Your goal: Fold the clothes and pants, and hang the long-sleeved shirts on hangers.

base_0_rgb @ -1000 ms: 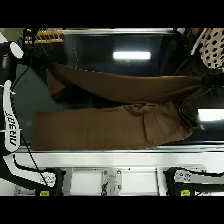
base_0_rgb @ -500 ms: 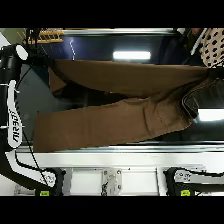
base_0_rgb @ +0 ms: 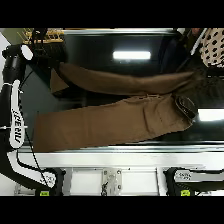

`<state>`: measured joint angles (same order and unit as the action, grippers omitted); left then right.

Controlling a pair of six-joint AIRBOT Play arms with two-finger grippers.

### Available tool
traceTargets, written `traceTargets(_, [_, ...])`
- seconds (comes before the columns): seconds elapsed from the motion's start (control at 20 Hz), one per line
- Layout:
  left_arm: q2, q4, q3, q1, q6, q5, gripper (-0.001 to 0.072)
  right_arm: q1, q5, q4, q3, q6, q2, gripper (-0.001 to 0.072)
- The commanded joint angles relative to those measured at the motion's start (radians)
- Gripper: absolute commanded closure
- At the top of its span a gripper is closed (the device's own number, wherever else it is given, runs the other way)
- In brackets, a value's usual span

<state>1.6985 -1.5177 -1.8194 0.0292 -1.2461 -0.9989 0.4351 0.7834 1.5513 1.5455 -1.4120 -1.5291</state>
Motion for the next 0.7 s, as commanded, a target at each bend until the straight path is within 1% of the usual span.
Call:
traceTargets(0.0, [0.000, 0.002, 0.000, -0.009, 0.000, -0.008, 0.0703, -0.001, 0.059, -0.021, 0.001, -0.030, -0.012, 0.0107])
traceTargets(0.05, [0.000, 0.002, 0.000, -0.009, -0.001, -0.016, 0.0703, 0.000, 0.133, -0.028, 0.000, 0.010, -0.013, 0.0106])
traceTargets(0.15, [0.001, 0.002, 0.000, -0.009, -0.001, -0.037, 0.0703, -0.001, 0.293, -0.056, -0.013, 0.141, -0.013, 0.0105])
traceTargets(0.2, [0.001, 0.002, 0.000, -0.009, -0.001, -0.040, 0.0703, -0.002, 0.345, -0.081, -0.030, 0.183, -0.013, 0.0105])
traceTargets(0.25, [0.001, 0.002, 0.000, -0.009, -0.001, -0.039, 0.0703, -0.002, 0.374, -0.090, -0.056, 0.201, -0.014, 0.0099])
traceTargets(0.4, [0.001, 0.002, 0.001, -0.009, -0.001, -0.040, 0.0703, 0.001, 0.385, -0.100, -0.143, 0.193, -0.024, 0.0098])
traceTargets(0.5, [0.001, 0.002, 0.001, -0.009, -0.001, -0.051, 0.0703, 0.034, 0.414, -0.125, -0.189, 0.163, -0.024, 0.0097])
traceTargets(0.65, [0.001, 0.001, 0.001, -0.008, -0.001, -0.056, 0.0703, 0.186, 0.510, -0.188, -0.250, 0.126, 0.019, 0.0098])
